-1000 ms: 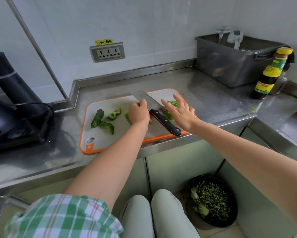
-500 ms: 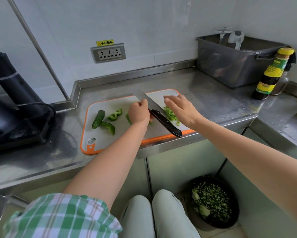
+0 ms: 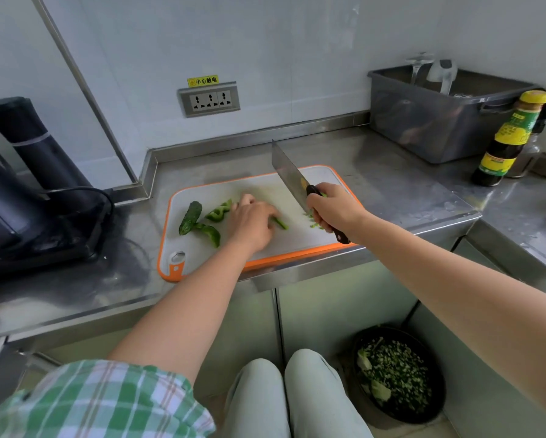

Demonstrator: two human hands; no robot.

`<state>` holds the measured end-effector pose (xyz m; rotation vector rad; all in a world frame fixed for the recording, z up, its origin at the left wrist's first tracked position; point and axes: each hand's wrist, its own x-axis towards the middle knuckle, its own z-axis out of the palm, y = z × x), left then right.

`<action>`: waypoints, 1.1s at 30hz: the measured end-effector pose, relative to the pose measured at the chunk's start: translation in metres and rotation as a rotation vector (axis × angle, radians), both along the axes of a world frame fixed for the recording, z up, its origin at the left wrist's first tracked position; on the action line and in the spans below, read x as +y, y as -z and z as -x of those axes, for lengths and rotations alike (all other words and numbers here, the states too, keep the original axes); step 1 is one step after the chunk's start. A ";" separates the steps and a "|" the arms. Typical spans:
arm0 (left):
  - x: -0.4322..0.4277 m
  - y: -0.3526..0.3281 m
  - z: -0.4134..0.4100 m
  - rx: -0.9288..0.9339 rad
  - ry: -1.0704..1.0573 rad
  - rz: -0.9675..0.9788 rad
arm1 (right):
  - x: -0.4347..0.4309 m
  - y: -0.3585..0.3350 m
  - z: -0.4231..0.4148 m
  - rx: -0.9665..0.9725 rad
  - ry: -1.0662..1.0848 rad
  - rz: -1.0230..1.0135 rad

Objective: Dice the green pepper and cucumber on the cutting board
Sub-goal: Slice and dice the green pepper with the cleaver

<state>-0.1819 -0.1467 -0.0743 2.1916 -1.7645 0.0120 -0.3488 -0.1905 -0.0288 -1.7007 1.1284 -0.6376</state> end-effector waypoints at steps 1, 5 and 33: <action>0.000 0.003 0.001 -0.006 -0.006 0.016 | 0.000 0.001 -0.001 -0.002 0.003 -0.009; -0.001 0.007 -0.001 -0.106 -0.045 0.140 | 0.002 0.005 -0.005 -0.021 0.003 -0.051; 0.006 0.009 -0.015 -0.053 -0.087 0.096 | 0.018 -0.001 -0.016 0.341 -0.144 0.016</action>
